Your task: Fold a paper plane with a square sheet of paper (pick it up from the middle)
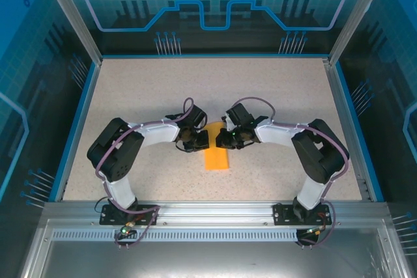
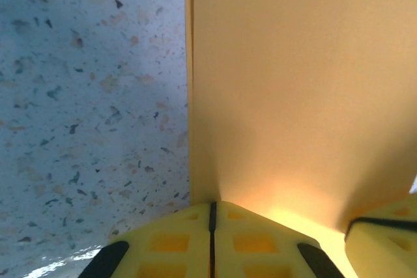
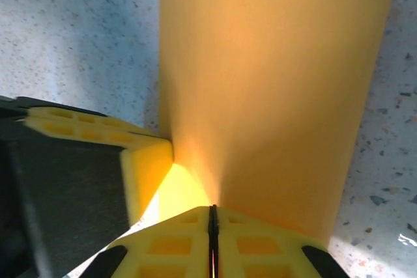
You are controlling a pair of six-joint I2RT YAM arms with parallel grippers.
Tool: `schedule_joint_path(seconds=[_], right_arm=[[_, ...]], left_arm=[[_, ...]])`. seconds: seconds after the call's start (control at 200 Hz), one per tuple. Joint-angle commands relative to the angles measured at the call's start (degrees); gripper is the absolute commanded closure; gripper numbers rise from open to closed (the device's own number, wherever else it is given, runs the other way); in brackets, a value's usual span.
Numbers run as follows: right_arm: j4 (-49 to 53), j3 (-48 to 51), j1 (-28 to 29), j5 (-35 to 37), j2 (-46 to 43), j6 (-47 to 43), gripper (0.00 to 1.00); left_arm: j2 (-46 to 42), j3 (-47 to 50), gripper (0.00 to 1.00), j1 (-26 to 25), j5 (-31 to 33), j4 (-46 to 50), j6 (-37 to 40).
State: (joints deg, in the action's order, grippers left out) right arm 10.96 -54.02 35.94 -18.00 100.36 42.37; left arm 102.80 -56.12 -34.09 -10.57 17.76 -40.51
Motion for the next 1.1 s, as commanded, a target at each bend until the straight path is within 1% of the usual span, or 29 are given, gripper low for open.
schedule_joint_path(seconds=[0.0, 0.27, 0.61, 0.76, 0.865, 1.095], right_arm=[[0.23, -0.33, -0.74, 0.92, 1.46, -1.62, 0.9], [0.56, 0.0, -1.65, 2.01, 3.75, -3.43, 0.9], [1.52, 2.06, -2.85, 4.37, 4.24, -5.23, 0.9], [1.74, 1.63, -3.29, 2.75, 1.58, -4.95, 0.9], [-0.66, 0.42, -3.34, 1.14, 0.49, -3.58, 0.9], [-3.68, -1.96, -3.42, -0.45, 4.72, -2.61, 0.9]], left_arm=[[5.21, 2.15, 0.93, -0.37, 6.0, 4.48, 1.47], [6.09, 1.5, 0.93, -0.39, 7.64, 5.77, 2.13], [7.31, 0.94, 0.94, -0.37, 9.16, 6.85, 2.89], [7.85, 0.67, 0.94, -0.4, 8.98, 6.85, 3.16], [8.11, 0.53, 0.94, -0.37, 8.63, 6.67, 3.18], [7.95, 0.43, 0.94, -0.37, 8.37, 6.71, 3.09]])
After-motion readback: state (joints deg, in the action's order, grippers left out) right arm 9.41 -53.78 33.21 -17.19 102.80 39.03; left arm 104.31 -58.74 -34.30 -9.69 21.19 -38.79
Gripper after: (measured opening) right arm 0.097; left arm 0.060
